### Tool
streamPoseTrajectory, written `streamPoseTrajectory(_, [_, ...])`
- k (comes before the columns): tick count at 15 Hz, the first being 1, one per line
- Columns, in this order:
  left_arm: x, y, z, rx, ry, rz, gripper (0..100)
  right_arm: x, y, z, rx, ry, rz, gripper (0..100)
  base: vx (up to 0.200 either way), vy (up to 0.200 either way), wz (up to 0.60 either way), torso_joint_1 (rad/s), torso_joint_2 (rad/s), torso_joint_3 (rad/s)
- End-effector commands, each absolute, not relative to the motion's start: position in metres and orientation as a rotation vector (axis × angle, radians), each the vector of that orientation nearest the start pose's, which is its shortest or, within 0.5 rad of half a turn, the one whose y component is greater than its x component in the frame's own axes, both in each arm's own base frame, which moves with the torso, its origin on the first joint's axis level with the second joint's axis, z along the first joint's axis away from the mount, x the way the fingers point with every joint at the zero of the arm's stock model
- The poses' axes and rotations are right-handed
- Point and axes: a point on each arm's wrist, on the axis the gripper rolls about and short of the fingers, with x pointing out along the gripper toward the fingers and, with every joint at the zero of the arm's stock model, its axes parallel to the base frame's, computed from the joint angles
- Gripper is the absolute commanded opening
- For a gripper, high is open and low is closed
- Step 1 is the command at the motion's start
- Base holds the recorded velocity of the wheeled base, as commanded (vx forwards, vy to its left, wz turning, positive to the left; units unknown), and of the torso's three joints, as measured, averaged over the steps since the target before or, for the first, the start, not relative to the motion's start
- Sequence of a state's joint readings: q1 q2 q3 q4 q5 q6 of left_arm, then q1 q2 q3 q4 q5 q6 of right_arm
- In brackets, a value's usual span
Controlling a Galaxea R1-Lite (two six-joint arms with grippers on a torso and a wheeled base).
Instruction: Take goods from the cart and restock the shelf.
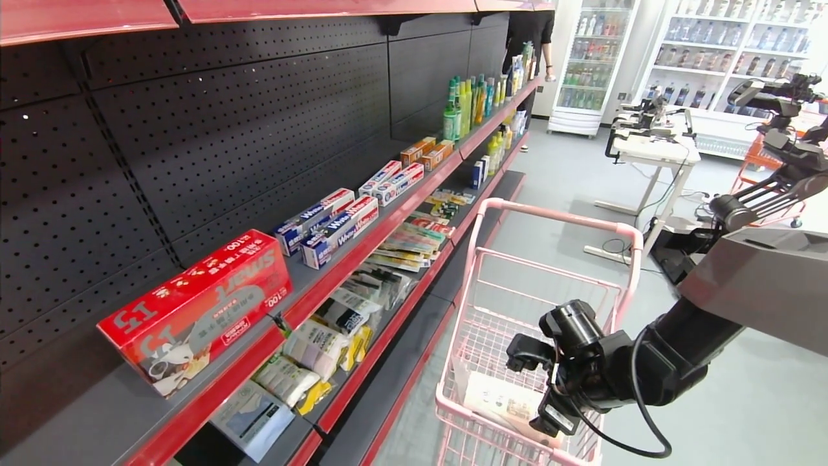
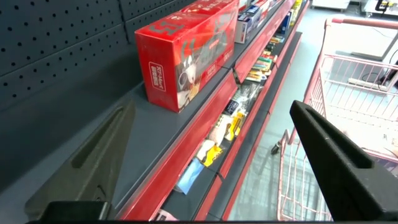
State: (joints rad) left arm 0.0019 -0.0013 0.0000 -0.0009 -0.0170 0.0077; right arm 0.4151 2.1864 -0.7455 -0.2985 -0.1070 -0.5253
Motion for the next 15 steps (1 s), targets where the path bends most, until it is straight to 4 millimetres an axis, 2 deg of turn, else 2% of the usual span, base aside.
streamPoseTrajectory(1, [-0.023,0.000,0.076,0.008,-0.002,-0.014,100,0.285,0.128,-0.006,-0.770,1.001,0.576,100,0.000,0.000,0.00,-0.095,0.19,0.105])
streamPoseTrajectory(4, [-0.023,0.000,0.076,0.008,-0.002,-0.014,100,0.283,0.137,-0.006,-0.783,0.987,0.601,100,0.000,0.000,0.00,-0.102,0.21,0.115])
streamPoseTrajectory(12, [-0.023,0.000,0.076,0.008,-0.002,-0.015,100,0.286,0.135,-0.009,-0.782,0.996,0.593,100,0.000,0.000,0.00,-0.138,0.30,0.159])
streamPoseTrajectory(15, [-0.023,0.000,0.076,0.008,-0.002,-0.014,100,0.293,0.133,-0.003,-0.800,0.961,0.593,100,0.000,0.000,0.00,-0.149,0.34,0.176])
